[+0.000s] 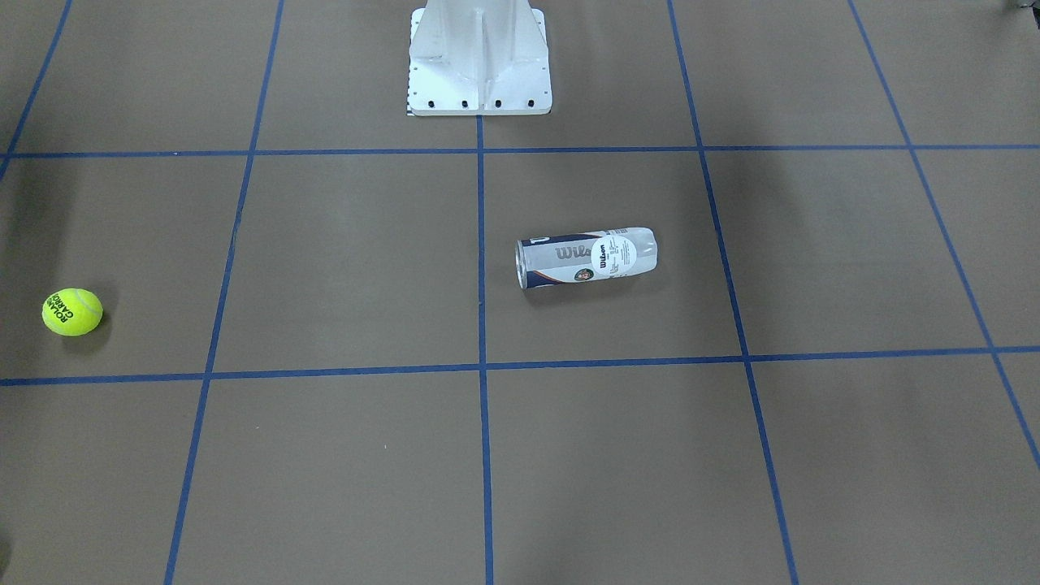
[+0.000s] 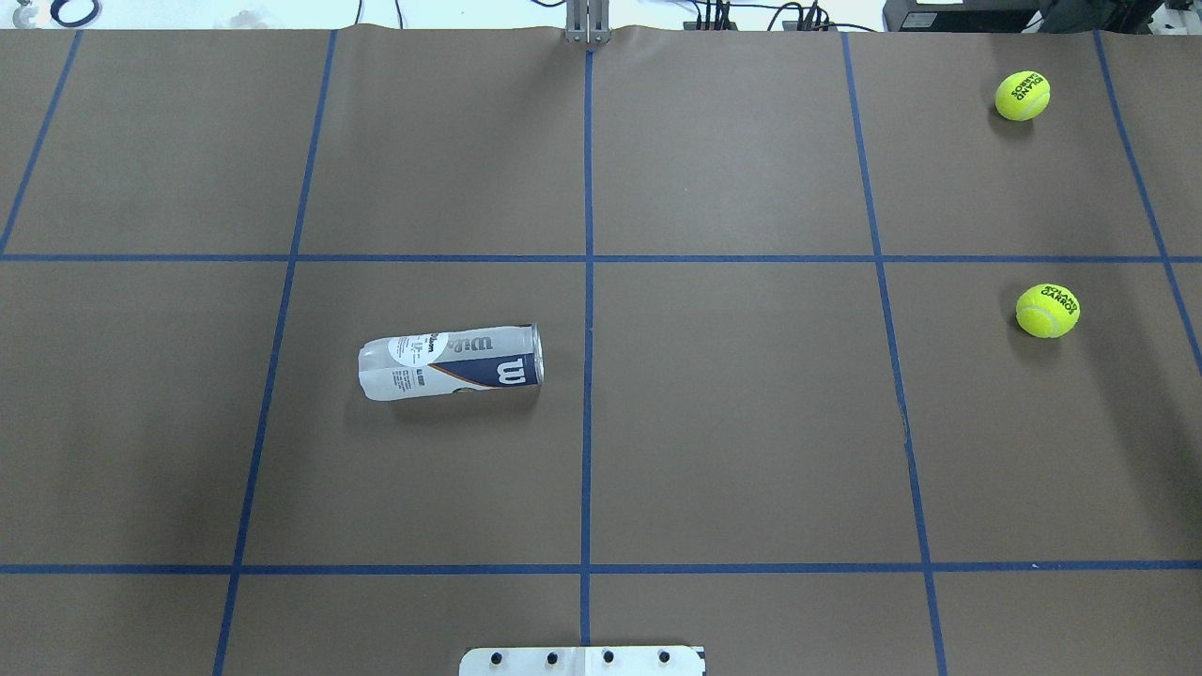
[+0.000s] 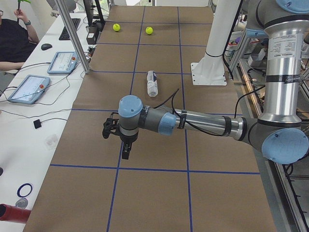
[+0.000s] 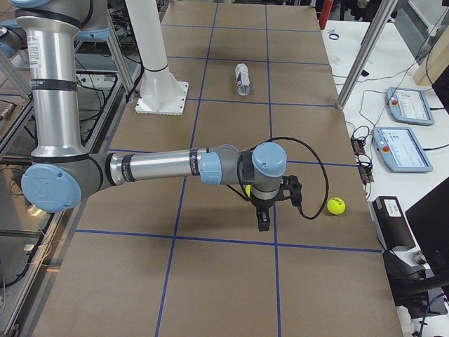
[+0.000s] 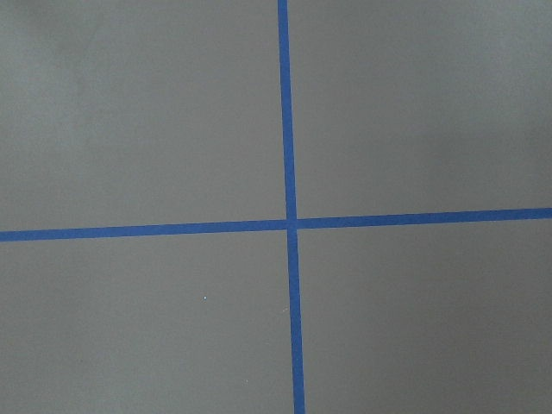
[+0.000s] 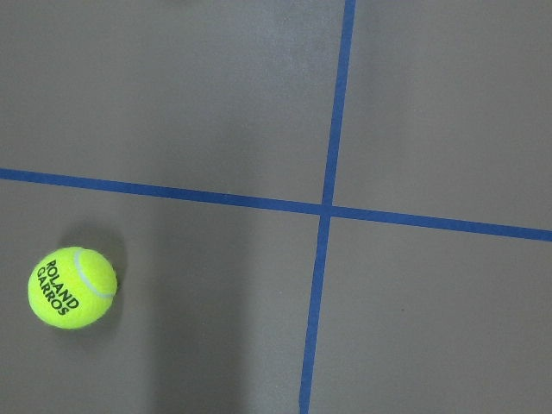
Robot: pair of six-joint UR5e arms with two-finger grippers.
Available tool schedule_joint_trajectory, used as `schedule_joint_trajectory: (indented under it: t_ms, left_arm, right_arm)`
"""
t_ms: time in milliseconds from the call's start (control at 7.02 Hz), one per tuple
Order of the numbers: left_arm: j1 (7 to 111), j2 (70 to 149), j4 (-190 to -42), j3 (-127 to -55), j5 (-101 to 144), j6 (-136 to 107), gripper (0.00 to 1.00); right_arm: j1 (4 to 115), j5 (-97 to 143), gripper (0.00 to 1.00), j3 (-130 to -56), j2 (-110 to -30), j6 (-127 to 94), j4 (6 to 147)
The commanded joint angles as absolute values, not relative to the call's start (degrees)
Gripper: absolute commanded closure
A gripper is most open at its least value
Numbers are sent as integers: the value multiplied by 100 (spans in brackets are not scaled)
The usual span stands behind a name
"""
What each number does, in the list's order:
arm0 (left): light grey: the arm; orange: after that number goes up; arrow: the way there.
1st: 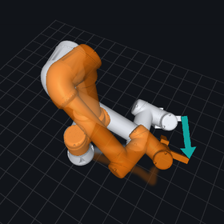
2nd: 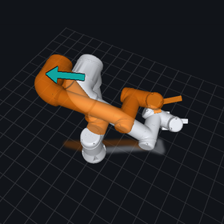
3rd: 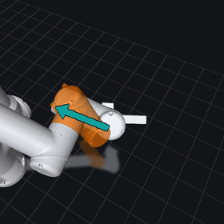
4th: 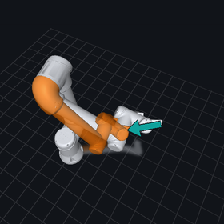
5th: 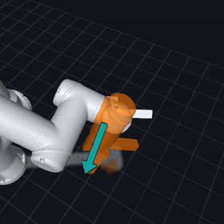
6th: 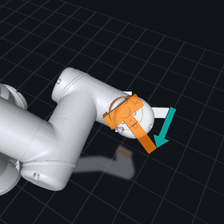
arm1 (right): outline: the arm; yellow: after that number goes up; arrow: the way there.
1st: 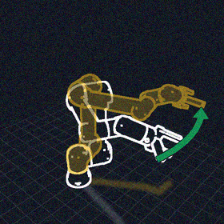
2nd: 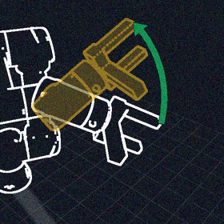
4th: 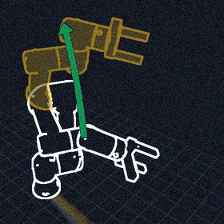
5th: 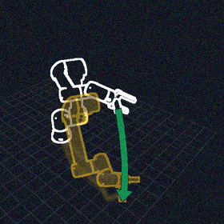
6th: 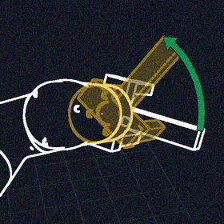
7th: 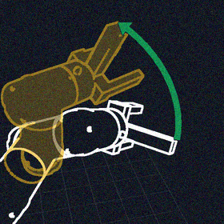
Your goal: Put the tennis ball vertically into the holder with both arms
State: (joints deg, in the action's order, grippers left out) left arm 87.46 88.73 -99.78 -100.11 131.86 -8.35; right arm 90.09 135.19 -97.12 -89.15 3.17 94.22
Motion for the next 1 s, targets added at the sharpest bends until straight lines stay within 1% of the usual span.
schedule_joint_trajectory:
  t_ms: [0,285,427,570,712,854]
  left_arm:
    - [8466,9070,-11366,-10099,13210,-1026,0]
    - [7151,10243,-11338,-10029,13157,-1011,0]
    - [6606,10718,-11338,-10011,13157,-1002,5]
    - [5905,11236,-11338,-10054,13131,-993,4]
    - [5436,11685,-11303,-9968,13044,-758,2]
    - [5197,11846,-10955,-9976,12886,-364,2]
  right_arm:
    - [9009,13526,0,-9712,-8921,316,9422]
    - [9009,13561,0,-9712,-8938,316,9431]
    - [9009,13562,0,-9712,-8947,316,9431]
    - [9009,13553,0,-9712,-8947,316,9448]
    - [9009,13561,0,-9712,-8939,316,9448]
    - [9009,13588,0,-9712,-8938,316,9440]
